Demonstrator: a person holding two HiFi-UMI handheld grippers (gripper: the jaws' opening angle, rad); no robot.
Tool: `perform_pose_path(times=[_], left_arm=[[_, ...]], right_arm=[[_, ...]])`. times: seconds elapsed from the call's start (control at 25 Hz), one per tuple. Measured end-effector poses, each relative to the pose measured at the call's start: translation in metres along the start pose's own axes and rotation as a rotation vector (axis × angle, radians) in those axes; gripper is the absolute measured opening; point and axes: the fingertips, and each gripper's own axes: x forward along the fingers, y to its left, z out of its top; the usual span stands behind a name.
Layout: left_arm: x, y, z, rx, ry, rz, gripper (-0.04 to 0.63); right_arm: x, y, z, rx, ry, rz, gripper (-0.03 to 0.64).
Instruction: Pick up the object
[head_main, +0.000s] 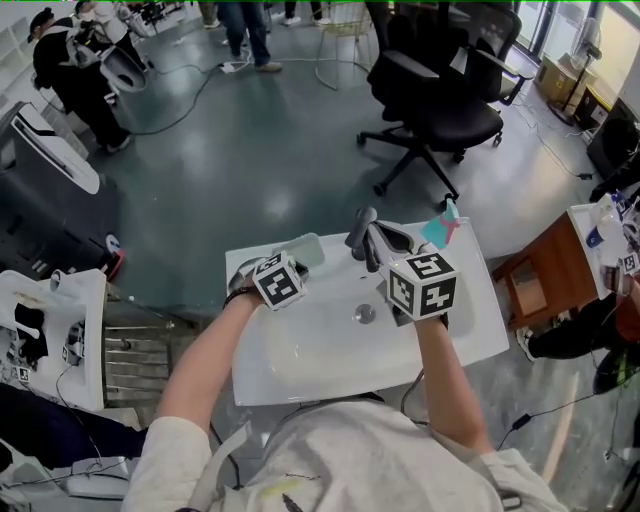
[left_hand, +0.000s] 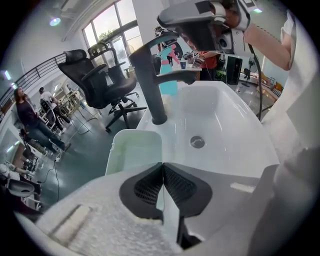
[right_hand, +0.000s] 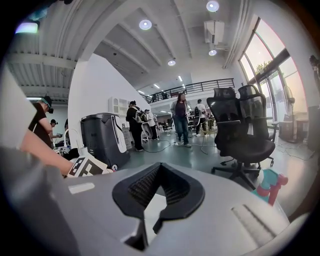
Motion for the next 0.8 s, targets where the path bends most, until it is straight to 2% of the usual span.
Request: perform_pose_path(times=[0.48, 0.8], left_arm=[[-0.049, 0.027, 0.018, -0.07, -0.108, 0.136, 0.011], [-0.089, 0.048, 0.04, -0.12, -0.214, 0.252, 0.011]], right_arm=[[0.013, 0.016, 0.016, -0.026, -0.023, 0.065, 0.003], [0.017, 0.02, 0.027, -0.038, -0.04, 0.093, 0.003]])
